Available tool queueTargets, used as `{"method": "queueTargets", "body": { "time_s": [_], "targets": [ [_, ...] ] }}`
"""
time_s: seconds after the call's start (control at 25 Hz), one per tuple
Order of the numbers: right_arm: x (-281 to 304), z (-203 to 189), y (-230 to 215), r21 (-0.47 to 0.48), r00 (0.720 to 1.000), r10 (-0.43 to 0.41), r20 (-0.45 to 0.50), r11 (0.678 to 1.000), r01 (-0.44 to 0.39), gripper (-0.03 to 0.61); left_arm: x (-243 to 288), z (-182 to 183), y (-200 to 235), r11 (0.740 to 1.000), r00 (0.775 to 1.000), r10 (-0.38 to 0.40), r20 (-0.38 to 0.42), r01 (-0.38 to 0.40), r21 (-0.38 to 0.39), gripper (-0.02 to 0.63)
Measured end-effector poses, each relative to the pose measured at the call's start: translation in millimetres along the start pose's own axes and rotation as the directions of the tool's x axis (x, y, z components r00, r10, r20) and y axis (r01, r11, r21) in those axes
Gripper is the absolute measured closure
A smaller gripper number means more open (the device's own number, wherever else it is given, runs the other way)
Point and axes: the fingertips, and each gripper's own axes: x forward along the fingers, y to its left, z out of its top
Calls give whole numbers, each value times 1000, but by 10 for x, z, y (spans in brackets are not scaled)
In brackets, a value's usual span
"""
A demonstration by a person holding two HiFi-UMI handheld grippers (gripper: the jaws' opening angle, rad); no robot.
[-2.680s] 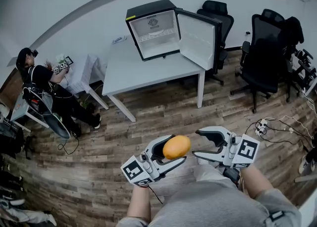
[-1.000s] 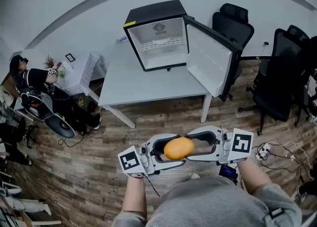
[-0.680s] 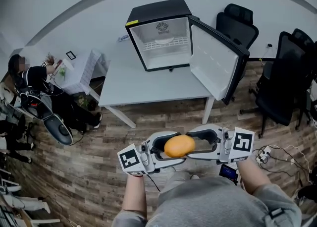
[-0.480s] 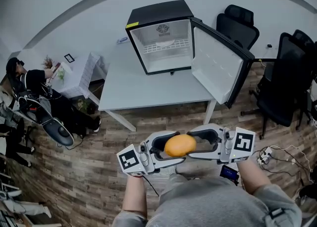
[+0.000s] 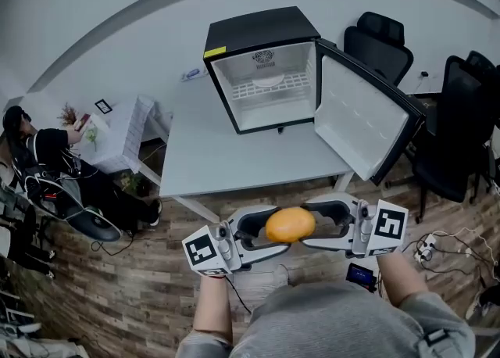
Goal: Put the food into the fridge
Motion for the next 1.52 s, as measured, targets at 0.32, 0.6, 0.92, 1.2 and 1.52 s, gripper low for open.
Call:
{"method": "queueTargets", "body": {
  "time_s": [0.32,0.6,0.92,1.2,1.52],
  "targets": [
    [371,-66,-402,-4,999,-39,-24,999,39,328,-273,105,474,1000,1000,-25,-1,25,-15,321],
    [640,-134,-751,3,997,-71,-27,997,71,328,-489,129,862,998,999,-48,-4,48,-28,321],
    [862,-232,-1184,15,989,-145,-30,989,146,330,-640,121,1344,993,994,-106,-25,104,-53,321],
    [907,-326,-1669,31,985,-163,-52,986,165,330,-611,57,1837,990,992,-122,-36,119,-80,321],
    [816,-365,-2472,57,986,-162,-48,985,165,330,-390,11,2608,991,994,-98,-51,92,-97,321]
  ]
}}
